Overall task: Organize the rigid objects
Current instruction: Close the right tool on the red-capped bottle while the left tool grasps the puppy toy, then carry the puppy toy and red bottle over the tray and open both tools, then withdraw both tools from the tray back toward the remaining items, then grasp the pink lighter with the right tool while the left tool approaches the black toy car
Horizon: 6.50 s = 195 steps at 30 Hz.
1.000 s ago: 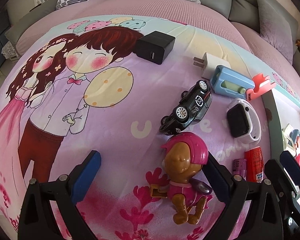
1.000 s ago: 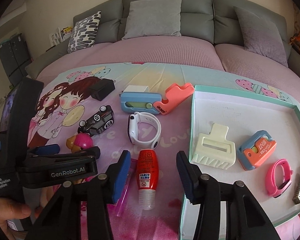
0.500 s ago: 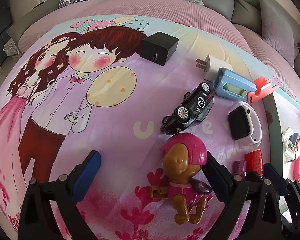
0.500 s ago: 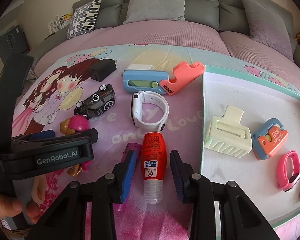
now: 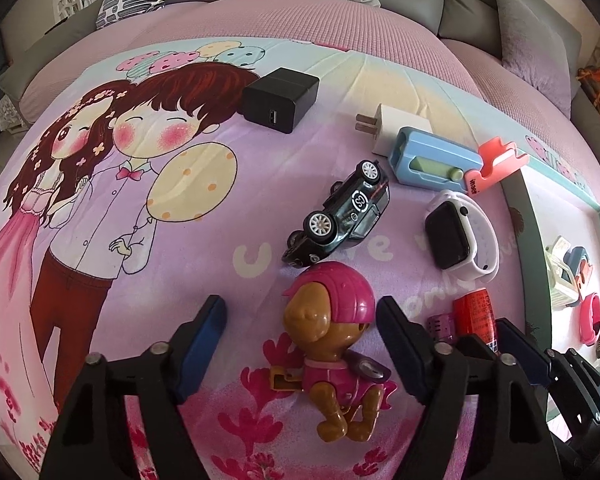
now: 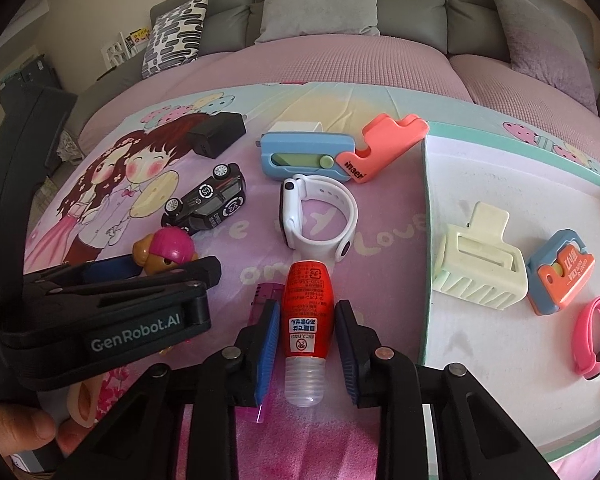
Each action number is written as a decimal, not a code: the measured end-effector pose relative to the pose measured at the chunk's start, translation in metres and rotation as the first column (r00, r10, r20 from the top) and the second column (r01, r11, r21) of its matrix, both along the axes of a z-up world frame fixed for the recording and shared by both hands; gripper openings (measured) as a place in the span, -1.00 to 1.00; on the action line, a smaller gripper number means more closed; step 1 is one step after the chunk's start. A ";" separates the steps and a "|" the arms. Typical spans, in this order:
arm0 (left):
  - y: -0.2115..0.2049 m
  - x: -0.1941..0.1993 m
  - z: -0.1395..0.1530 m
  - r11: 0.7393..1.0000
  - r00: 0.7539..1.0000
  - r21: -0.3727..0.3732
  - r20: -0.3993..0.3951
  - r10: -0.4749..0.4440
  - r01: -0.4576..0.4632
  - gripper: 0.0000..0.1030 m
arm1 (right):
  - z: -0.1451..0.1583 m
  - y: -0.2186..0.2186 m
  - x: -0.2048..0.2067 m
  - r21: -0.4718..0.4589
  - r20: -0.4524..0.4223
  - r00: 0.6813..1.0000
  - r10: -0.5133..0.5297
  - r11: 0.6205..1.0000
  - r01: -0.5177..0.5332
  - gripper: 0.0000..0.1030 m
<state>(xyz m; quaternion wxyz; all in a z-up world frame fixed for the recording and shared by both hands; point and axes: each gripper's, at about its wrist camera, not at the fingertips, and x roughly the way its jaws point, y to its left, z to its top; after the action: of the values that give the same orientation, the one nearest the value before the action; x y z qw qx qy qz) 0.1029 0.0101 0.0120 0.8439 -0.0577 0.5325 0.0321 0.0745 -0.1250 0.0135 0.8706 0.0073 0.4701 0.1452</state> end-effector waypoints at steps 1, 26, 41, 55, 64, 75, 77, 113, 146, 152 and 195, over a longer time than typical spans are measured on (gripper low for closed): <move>0.000 0.000 0.000 1.000 1.000 -0.006 0.003 0.002 -0.002 0.32 | 0.000 0.000 0.000 -0.001 -0.001 1.000 0.000 1.000 0.000 -0.41; 0.014 -0.017 0.052 0.996 0.983 -0.087 0.185 0.015 0.001 -0.14 | 0.026 -0.018 -0.005 0.125 0.106 0.991 -0.080 0.990 0.066 -0.42; 0.016 -0.027 0.083 0.991 0.956 -0.137 0.291 0.033 0.008 -0.14 | 0.036 -0.035 -0.006 0.149 0.147 0.979 -0.143 0.981 0.121 -0.42; -0.054 -0.025 0.091 0.971 0.938 -0.135 0.314 -0.148 0.199 -0.14 | 0.051 -0.131 -0.014 0.108 0.186 0.892 -0.412 0.911 0.398 -0.42; -0.133 -0.031 0.083 0.913 0.892 -0.094 0.275 -0.360 0.397 -0.14 | 0.052 -0.172 -0.022 0.069 0.188 0.821 -0.539 0.841 0.537 -0.41; -0.181 -0.029 0.058 0.880 0.870 -0.088 0.222 -0.440 0.467 -0.14 | 0.047 -0.218 -0.034 0.010 0.186 0.723 -0.666 0.737 0.676 -0.41; -0.185 -0.028 0.053 0.878 0.868 -0.081 0.217 -0.447 0.472 -0.14 | 0.045 -0.220 -0.033 -0.002 0.175 0.716 -0.676 0.727 0.686 -0.41; -0.172 -0.023 0.040 0.902 0.884 -0.028 0.211 -0.416 0.431 0.19 | 0.045 -0.211 -0.030 0.024 0.182 0.703 -0.688 0.718 0.696 -0.14; -0.001 -0.003 0.028 0.972 0.961 -0.153 0.183 0.207 -0.180 0.70 | 0.035 -0.099 -0.002 0.077 0.171 0.907 -0.384 0.923 0.376 0.46; 0.017 -0.006 0.031 0.962 0.946 -0.147 0.202 0.255 -0.229 0.71 | 0.034 -0.074 -0.001 0.064 0.203 0.929 -0.310 0.951 0.303 0.79; 0.051 -0.006 0.008 0.974 0.973 -0.057 0.065 0.223 -0.220 1.00 | 0.010 0.012 -0.003 0.030 0.066 0.998 -0.008 1.000 0.006 0.21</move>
<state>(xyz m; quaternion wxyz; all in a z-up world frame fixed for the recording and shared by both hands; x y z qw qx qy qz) 0.0966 0.0611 0.0200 0.8518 -0.1386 0.4929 0.1109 0.0712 -0.1133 0.0236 0.8859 0.0172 0.4387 0.1494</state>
